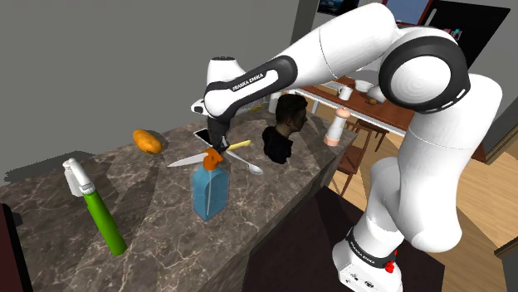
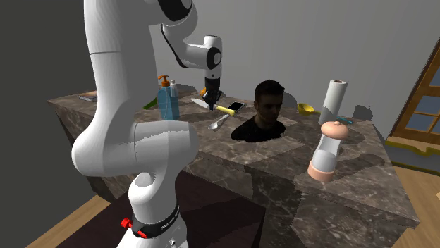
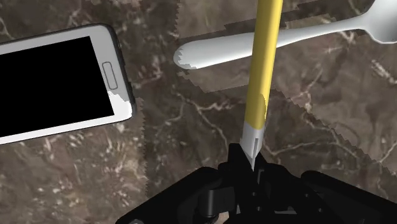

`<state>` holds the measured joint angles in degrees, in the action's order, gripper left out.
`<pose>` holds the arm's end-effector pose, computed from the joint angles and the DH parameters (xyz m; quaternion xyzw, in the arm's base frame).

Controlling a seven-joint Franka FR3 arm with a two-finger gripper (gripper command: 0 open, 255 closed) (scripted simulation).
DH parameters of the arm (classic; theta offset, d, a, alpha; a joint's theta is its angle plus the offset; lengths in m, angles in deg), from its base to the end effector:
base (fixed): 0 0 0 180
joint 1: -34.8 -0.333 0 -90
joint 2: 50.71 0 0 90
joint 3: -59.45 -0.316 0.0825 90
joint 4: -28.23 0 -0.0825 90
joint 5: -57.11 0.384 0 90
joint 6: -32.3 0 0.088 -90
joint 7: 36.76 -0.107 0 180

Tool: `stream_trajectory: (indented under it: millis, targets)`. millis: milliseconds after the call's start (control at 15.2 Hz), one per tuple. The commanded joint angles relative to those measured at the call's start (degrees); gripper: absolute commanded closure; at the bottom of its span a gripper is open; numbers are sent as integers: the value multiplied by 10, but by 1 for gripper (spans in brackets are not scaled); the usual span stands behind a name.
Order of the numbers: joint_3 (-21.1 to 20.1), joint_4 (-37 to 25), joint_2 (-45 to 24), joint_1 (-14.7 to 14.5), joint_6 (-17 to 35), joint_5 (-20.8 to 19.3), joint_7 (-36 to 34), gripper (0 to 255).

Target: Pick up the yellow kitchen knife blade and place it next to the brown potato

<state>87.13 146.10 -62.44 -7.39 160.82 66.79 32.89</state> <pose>0.5581 0.1562 0.3488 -0.7734 -0.6337 -0.0127 0.0148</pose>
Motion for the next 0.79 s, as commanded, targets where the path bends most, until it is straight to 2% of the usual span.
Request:
stream_trajectory:
  millis: [0,462,528,726]
  targets:
    - [-1,3,-6,1,9,5,3,255]
    - [-1,3,-6,1,9,5,3,255]
    - [-1,3,-6,1,9,5,3,0]
    - [-1,3,-6,1,9,5,3,0]
